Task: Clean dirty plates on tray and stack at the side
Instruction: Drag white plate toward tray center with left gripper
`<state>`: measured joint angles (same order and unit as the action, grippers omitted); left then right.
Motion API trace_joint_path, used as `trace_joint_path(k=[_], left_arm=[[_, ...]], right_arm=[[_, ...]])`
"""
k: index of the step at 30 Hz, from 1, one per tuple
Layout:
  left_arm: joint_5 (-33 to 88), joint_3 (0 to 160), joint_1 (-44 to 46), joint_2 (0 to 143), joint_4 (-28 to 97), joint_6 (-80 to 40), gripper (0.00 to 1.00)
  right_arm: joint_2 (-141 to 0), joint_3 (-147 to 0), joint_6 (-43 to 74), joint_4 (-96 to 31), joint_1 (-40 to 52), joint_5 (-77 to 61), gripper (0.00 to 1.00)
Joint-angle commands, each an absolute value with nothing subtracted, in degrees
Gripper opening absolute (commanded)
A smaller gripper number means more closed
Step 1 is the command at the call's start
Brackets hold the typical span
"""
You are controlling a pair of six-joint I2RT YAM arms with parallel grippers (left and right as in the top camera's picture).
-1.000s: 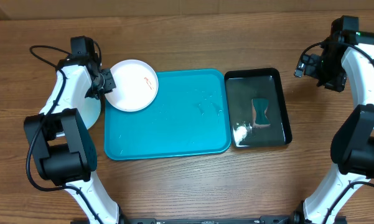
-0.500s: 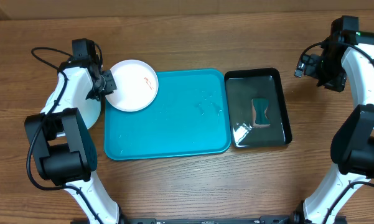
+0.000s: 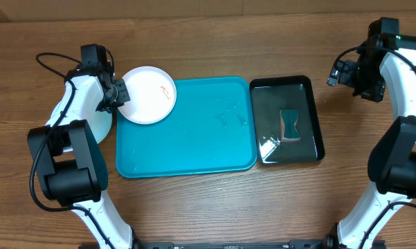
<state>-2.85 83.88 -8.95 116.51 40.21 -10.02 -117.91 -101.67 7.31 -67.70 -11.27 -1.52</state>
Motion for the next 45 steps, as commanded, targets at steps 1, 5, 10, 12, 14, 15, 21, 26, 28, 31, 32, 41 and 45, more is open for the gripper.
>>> trace_joint_path(k=[1,5,10,12,14,15,21,26,28,31,32,41,45], left_arm=[[-3.18,82.3,-8.21,116.92,39.51,-8.99,0.15],[-3.18,81.36,-8.21,116.92,38.5,-8.97,0.14],[-2.92,81.56,-8.23,116.88,38.3,-8.99,0.04],[-1.96,81.89,-8.21,116.79,38.54,-8.99,0.04],[1.21,82.63,-8.19,116.64,39.13,-8.99,0.04],[3.22,83.09,-8.19,116.46,39.53,-8.99,0.04],[9.69,87.24,-8.16,114.21,45.23,-9.13,0.04],[11.73,88.36,-8.16,111.2,51.2,-9.61,0.04],[11.79,88.36,-8.16,110.74,54.76,-11.4,0.04],[12.53,88.07,-7.99,110.89,60.38,-11.81,0.04],[12.53,87.61,-7.68,110.89,61.76,-11.81,0.04],[12.53,82.15,-2.52,110.89,61.63,-12.51,0.04],[12.32,79.37,-0.23,110.89,59.2,-13.17,0.04]], right_arm=[[-116.16,-102.87,7.53,-67.53,-11.64,-1.74,1.0],[-116.16,-102.87,7.53,-67.53,-11.64,-1.74,1.0],[-116.16,-102.87,7.53,-67.53,-11.64,-1.74,1.0],[-116.16,-102.87,7.51,-67.53,-11.64,-1.74,1.0],[-116.16,-102.87,7.51,-67.55,-11.64,-1.74,1.0],[-116.16,-102.87,7.53,-67.53,-11.64,-1.74,1.0],[-116.16,-102.87,7.51,-67.53,-11.64,-1.74,1.0],[-116.16,-102.87,7.53,-67.53,-11.64,-1.74,1.0],[-116.16,-102.87,7.53,-67.55,-11.64,-1.74,1.0],[-116.16,-102.87,7.53,-67.53,-11.64,-1.74,1.0],[-116.16,-102.87,7.53,-67.53,-11.64,-1.74,1.0],[-116.16,-102.87,7.53,-67.53,-11.64,-1.74,1.0],[-116.16,-102.87,7.51,-67.53,-11.64,-1.74,1.0]])
